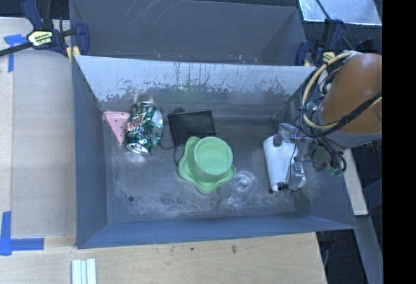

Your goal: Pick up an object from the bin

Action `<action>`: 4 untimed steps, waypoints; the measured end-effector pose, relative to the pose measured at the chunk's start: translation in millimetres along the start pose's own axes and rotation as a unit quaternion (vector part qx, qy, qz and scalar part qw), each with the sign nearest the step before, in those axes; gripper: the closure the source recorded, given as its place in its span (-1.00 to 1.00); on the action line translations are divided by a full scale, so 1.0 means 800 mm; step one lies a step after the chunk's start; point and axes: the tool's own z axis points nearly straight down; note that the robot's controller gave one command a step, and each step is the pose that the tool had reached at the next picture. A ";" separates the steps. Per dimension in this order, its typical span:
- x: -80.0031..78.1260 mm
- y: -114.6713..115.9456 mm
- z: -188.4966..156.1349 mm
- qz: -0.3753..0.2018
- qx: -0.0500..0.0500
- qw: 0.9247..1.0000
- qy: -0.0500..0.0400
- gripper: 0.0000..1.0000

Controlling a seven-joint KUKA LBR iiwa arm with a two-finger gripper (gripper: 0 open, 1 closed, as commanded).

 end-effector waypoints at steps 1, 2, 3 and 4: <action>-0.090 -0.011 -0.011 -0.007 0.001 1.000 0.001 -1.00; -0.022 -0.030 0.038 0.038 0.002 0.999 -0.017 -1.00; -0.113 -0.026 0.038 -0.280 0.003 0.960 0.007 1.00; -0.125 -0.024 0.038 -0.299 -0.001 0.954 0.021 1.00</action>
Offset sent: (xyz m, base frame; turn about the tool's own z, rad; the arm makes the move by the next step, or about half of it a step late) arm -0.0366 -0.0305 -0.0652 0.1364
